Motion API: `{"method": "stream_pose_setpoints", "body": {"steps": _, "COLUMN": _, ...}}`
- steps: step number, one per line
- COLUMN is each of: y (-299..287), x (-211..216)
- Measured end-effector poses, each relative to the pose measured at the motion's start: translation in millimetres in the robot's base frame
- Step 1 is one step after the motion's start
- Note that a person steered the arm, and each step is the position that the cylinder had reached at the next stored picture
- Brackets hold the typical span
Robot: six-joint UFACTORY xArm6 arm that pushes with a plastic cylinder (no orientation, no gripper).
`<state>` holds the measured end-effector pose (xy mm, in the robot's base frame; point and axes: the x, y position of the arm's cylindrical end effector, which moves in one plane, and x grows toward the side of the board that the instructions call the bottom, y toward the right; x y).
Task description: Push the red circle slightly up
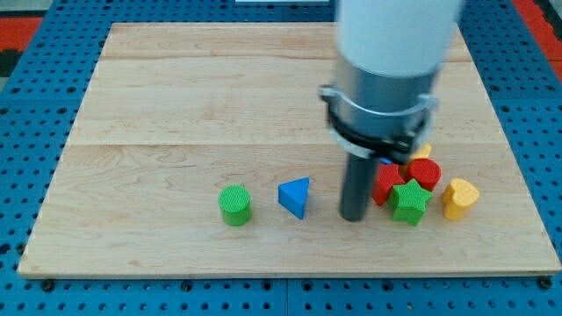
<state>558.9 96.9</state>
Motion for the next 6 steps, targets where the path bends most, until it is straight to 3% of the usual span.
{"method": "stream_pose_setpoints", "body": {"steps": 1, "y": 30.6, "x": 34.3}}
{"method": "stream_pose_setpoints", "body": {"steps": 3, "y": 104.6, "x": 5.6}}
{"method": "stream_pose_setpoints", "body": {"steps": 6, "y": 82.1, "x": -36.4}}
